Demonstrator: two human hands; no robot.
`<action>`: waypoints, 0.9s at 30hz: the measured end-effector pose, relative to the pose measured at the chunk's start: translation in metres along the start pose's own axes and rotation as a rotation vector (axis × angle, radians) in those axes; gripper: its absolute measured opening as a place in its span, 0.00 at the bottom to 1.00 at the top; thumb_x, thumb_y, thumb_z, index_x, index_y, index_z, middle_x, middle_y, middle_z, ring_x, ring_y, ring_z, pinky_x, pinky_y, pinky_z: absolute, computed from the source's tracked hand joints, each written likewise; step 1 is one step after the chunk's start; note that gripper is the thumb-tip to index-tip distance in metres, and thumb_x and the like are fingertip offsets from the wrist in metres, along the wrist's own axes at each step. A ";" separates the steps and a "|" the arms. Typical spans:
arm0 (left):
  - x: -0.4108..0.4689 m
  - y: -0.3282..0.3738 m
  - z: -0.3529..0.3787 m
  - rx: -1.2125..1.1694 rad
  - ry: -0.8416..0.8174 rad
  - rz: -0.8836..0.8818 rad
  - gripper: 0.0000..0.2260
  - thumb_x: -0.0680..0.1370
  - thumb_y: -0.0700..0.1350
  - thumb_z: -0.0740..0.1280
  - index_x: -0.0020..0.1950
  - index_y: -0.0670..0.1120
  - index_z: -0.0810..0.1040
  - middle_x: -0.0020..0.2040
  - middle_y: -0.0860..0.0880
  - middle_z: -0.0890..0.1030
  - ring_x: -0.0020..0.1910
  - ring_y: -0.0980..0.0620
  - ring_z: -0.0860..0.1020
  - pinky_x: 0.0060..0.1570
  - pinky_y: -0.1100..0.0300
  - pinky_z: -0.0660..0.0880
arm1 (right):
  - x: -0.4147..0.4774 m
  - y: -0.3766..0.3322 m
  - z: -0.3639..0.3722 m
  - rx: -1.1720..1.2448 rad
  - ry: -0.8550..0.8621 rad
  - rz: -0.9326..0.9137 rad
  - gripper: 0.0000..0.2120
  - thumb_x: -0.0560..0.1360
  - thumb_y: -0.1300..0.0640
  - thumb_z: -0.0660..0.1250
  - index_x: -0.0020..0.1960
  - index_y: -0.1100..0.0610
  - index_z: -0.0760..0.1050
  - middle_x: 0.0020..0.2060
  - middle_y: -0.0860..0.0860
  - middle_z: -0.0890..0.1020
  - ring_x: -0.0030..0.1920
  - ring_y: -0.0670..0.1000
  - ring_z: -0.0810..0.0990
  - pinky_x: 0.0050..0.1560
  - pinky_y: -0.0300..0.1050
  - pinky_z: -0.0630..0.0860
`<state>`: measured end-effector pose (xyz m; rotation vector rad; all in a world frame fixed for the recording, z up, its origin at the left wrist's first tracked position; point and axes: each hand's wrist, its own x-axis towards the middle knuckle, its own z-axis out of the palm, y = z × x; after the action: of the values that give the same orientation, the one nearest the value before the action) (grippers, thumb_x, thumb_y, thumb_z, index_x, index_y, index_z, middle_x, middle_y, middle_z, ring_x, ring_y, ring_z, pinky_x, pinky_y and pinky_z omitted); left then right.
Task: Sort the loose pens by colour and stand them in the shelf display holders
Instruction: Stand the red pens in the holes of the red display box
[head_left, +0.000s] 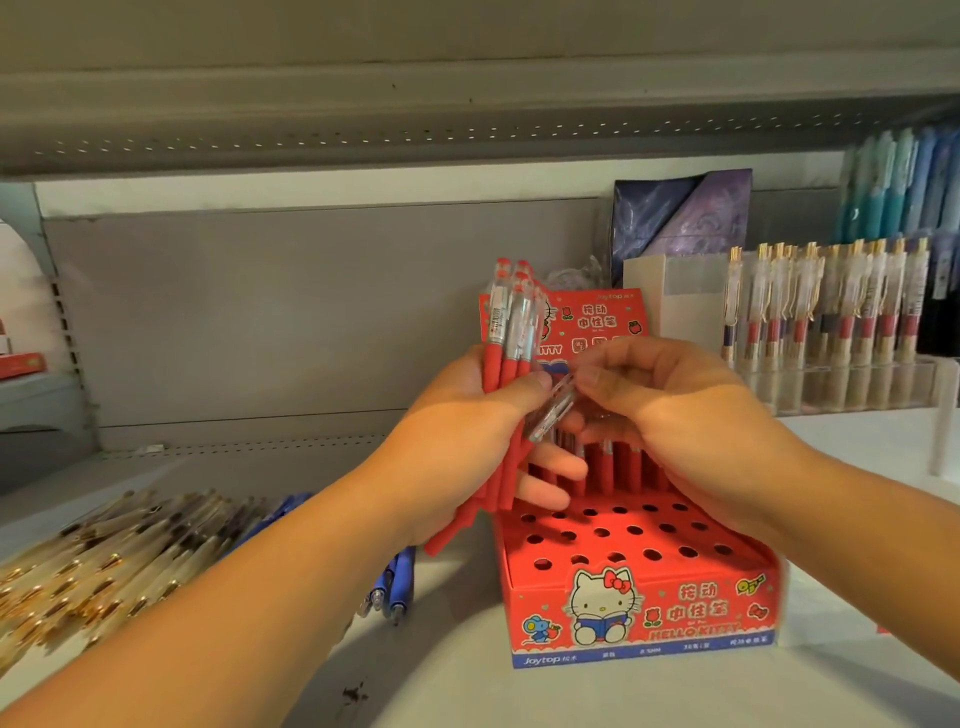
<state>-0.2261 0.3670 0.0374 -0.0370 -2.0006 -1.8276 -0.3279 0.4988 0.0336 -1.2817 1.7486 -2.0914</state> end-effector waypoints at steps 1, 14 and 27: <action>0.001 0.001 -0.001 -0.017 0.027 0.001 0.03 0.83 0.46 0.63 0.54 0.48 0.72 0.38 0.49 0.85 0.35 0.43 0.85 0.27 0.55 0.80 | 0.001 0.000 0.001 0.042 0.037 -0.014 0.04 0.78 0.65 0.66 0.48 0.62 0.79 0.38 0.56 0.85 0.39 0.52 0.85 0.40 0.39 0.81; 0.005 -0.002 -0.009 0.302 0.128 -0.009 0.03 0.83 0.45 0.61 0.51 0.46 0.71 0.34 0.48 0.78 0.21 0.55 0.65 0.19 0.65 0.62 | 0.013 -0.007 -0.009 0.233 0.309 -0.131 0.09 0.76 0.59 0.68 0.51 0.64 0.73 0.42 0.62 0.82 0.42 0.57 0.83 0.42 0.44 0.83; 0.008 -0.001 -0.013 0.472 0.315 0.131 0.02 0.83 0.48 0.62 0.50 0.52 0.72 0.32 0.54 0.73 0.25 0.57 0.71 0.23 0.63 0.64 | 0.009 -0.004 -0.008 0.270 0.258 -0.202 0.12 0.77 0.71 0.65 0.54 0.57 0.70 0.38 0.55 0.79 0.38 0.52 0.83 0.38 0.51 0.83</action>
<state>-0.2302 0.3521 0.0398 0.2384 -2.0853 -1.1626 -0.3376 0.5011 0.0424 -1.1978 1.4009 -2.6023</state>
